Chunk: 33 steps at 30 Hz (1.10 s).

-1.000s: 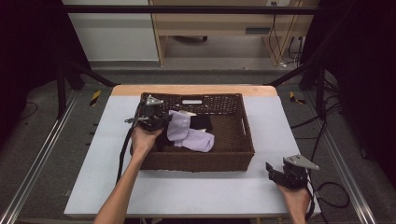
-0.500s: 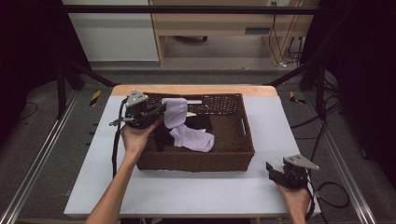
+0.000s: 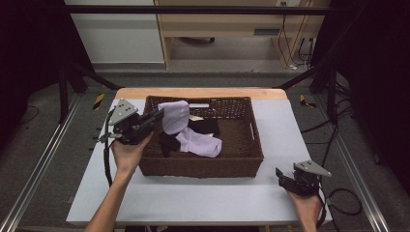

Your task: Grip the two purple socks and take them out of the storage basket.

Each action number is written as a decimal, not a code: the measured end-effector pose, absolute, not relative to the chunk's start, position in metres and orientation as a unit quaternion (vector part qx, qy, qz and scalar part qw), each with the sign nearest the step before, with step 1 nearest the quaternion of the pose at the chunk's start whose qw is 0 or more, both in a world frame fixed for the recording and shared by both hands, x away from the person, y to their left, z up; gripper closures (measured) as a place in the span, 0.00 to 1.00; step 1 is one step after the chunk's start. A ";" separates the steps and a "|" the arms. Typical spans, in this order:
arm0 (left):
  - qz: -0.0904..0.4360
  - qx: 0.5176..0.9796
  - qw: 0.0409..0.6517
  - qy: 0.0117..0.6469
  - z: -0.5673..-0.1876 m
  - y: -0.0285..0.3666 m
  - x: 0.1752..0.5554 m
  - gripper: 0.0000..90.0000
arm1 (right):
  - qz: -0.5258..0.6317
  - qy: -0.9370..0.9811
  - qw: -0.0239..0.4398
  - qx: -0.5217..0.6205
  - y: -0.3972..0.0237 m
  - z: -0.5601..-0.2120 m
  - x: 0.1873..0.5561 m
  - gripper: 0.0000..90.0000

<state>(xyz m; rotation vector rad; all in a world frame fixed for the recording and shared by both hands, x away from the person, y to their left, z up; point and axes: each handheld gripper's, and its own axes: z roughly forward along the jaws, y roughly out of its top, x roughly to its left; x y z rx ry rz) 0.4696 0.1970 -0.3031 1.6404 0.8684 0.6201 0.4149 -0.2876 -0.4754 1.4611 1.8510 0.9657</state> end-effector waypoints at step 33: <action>0.206 0.714 0.590 0.316 -0.316 0.208 0.373 0.93 | 0.362 0.695 0.294 0.547 -0.286 -0.474 0.412 0.34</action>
